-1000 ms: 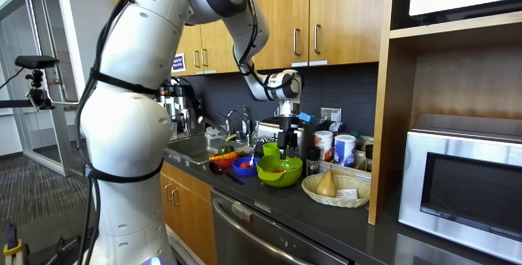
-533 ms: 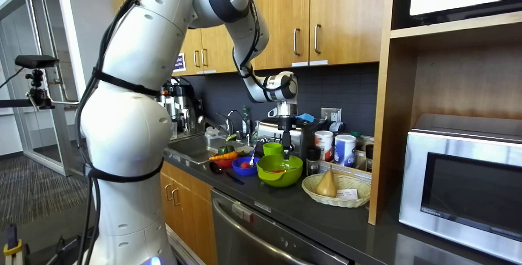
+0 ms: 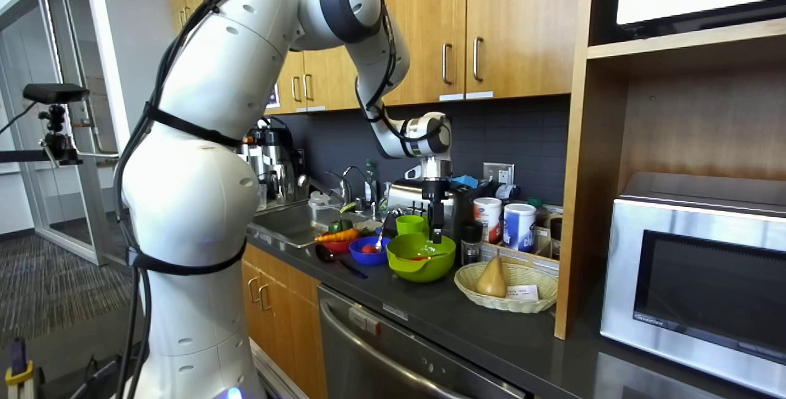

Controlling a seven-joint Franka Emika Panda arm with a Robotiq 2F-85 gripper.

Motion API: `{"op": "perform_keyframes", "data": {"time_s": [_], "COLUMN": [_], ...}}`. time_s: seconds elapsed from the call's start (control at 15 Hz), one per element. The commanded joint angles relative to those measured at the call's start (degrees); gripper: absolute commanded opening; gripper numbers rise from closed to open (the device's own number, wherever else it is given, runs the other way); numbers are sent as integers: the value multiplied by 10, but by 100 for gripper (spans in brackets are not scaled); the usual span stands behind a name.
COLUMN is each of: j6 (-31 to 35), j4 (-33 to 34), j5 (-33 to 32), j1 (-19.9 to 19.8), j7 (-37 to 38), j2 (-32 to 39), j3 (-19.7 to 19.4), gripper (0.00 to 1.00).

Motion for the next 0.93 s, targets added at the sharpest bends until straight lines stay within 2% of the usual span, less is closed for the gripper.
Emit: {"op": "perform_keyframes", "data": {"time_s": [0.0,0.27,0.6,0.87], "j6": [-1,-1,55,71], "j4": [1,1,12,10], "j5": [0,0,-10,-32], "j1": [1,1,2,3], "j7": [0,0,-31,-49], "j2": [1,1,41,50], "j3": [0,0,5,-1], "gripper": [100,100,100,100]}}
